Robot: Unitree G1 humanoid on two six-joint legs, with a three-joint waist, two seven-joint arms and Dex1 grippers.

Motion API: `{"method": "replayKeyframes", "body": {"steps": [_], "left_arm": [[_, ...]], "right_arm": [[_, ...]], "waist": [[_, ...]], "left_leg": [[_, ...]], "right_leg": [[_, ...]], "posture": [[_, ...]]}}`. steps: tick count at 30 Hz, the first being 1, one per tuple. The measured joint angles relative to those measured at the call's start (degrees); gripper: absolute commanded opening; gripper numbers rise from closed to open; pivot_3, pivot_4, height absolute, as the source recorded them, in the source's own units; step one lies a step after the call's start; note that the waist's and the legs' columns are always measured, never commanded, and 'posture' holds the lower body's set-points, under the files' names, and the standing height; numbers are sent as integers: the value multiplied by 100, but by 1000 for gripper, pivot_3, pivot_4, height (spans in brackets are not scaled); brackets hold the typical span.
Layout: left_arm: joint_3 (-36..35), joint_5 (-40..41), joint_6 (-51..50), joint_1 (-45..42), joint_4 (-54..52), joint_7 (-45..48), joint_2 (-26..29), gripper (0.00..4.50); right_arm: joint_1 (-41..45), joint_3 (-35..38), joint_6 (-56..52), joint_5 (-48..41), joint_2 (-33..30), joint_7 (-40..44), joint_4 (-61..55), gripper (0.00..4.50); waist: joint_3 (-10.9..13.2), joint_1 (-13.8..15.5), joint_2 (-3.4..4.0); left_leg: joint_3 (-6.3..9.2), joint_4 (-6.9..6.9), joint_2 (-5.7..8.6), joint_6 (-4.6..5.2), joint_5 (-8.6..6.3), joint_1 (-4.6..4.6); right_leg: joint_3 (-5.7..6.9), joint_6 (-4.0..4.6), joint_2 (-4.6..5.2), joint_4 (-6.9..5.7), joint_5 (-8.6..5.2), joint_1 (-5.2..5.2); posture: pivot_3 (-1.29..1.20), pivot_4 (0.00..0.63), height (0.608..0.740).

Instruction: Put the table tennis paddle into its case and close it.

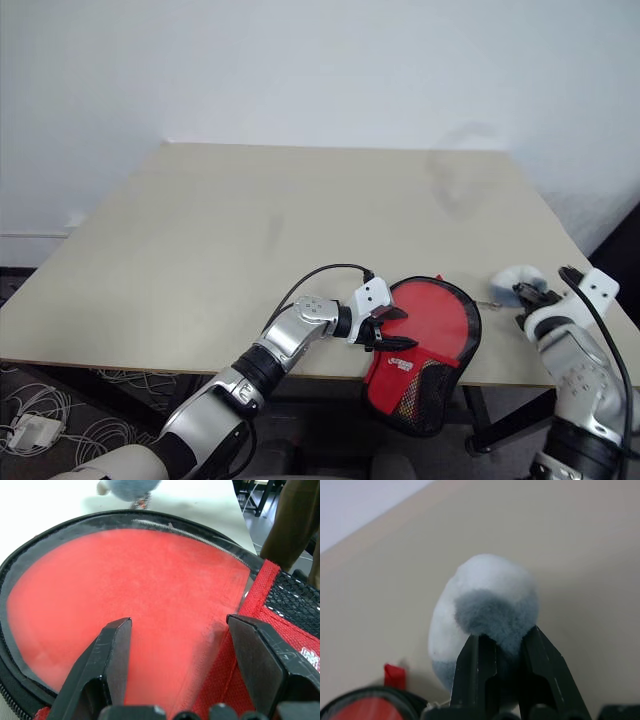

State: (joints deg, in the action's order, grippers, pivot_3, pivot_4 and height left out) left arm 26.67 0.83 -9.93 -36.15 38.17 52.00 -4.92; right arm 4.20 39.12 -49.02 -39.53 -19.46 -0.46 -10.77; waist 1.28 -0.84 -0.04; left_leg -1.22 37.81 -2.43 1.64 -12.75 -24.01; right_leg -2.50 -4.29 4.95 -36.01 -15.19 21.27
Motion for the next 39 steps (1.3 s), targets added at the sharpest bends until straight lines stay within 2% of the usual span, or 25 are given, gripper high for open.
{"method": "replayKeyframes", "body": {"steps": [9, 15, 22, 31, 34, 39], "left_arm": [[5, -28, 60, -59, 126, 111, -74, 3212], [-3, -40, 67, -72, 189, 131, -100, 3212], [-3, -53, 67, -75, 204, 164, -116, 3212], [20, -61, 71, -69, 214, 293, -182, 3212], [14, -71, 71, -81, 266, 286, -171, 3212], [5, -152, 71, -100, 360, 216, -167, 3212]], "right_arm": [[-1295, 350, -451, -802, 528, -565, -1512, 39], [-2003, 409, -422, -1249, 1192, -1057, -2284, 38], [-2954, 233, -166, -1611, 1411, -944, -2858, 38], [-4576, -395, 556, -1640, 1299, 653, -3233, 38], [-5365, -687, 928, -1510, 1198, 1450, -3341, 38], [-5886, -1006, 1240, -1484, 1168, 1987, -3338, 37]], "waist": [[-17, 77, 16], [-48, 83, 32], [-56, 92, 31], [-112, 275, -25], [-140, 265, -33], [-137, 201, -34]], "left_leg": [[17, 2, 1, 4, -2, -34], [26, -2, -2, -5, -8, -37], [33, -3, -5, -19, -19, -42], [65, -82, -11, 5, -39, -38], [56, -75, -11, 13, -59, -25], [46, -43, -21, -31, -87, 25]], "right_leg": [[13, 0, -3, 18, 0, 13], [23, -1, -2, 23, -1, 14], [30, -19, 0, 29, -13, 14], [79, 50, -11, 24, -86, 19], [71, 44, -10, 23, -98, 12], [67, 28, 5, 14, -107, -30]], "posture": [[0, 0, 728], [0, 0, 728], [0, 0, 728], [0, 0, 728], [0, 0, 728], [0, 0, 728]]}}
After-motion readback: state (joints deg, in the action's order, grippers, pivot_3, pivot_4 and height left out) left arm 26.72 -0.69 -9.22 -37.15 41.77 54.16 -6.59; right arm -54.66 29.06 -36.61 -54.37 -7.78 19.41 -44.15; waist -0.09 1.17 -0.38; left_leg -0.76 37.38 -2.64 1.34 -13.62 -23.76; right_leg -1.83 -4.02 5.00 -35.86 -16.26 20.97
